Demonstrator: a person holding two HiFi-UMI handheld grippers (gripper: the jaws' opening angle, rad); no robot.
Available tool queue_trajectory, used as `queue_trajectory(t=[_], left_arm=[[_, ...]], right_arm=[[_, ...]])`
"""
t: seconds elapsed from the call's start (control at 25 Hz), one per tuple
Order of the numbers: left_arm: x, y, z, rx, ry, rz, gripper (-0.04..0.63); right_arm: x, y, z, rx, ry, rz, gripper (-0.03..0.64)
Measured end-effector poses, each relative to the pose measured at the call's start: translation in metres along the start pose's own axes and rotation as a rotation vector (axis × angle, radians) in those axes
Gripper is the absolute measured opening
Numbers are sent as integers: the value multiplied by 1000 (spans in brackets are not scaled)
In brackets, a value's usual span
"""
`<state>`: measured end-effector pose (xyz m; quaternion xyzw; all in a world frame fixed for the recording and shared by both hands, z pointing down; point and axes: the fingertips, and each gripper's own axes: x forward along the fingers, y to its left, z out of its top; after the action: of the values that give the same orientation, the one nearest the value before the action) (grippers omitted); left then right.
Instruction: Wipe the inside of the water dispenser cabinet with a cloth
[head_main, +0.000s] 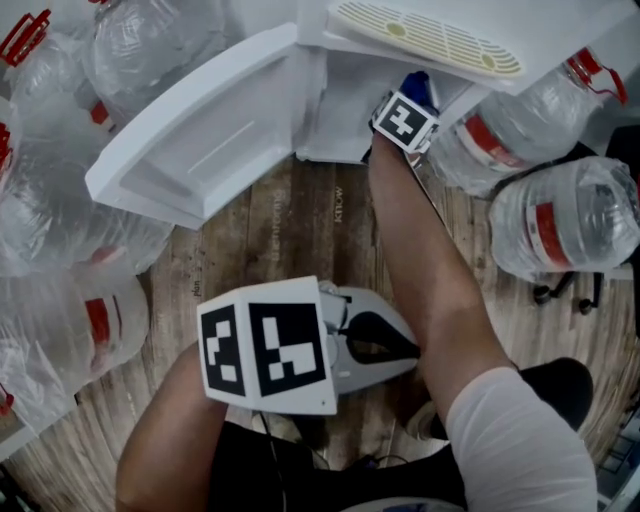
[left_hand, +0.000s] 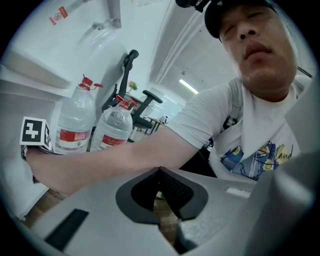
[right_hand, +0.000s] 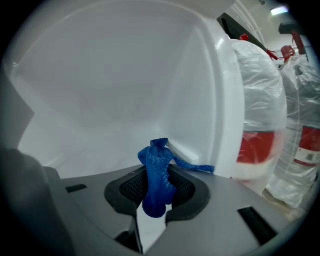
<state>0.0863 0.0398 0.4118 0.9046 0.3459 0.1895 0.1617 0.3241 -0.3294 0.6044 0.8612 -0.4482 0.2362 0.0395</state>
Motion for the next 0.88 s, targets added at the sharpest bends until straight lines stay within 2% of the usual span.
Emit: queue_trajectory(t=[0.16, 0.36, 0.56, 0.72, 0.8, 0.88], left_arm=[[2, 1, 3, 11, -6, -10, 3], [5, 1, 6, 14, -10, -22, 3], [8, -2, 13, 23, -26, -19, 3], [7, -1, 15, 15, -29, 7, 3], [7, 1, 18, 3, -40, 23, 3], [8, 3, 22, -7, -59, 32, 3]], right_arm=[[-20, -12, 1, -11, -50, 16, 91], [-42, -42, -8, -68, -48, -45, 91], [-37, -5, -15, -118, -49, 69, 91], [-3, 23, -1, -54, -59, 123, 91], [10, 22, -9, -7, 16, 96, 91], [17, 7, -30, 20, 133, 11, 89]])
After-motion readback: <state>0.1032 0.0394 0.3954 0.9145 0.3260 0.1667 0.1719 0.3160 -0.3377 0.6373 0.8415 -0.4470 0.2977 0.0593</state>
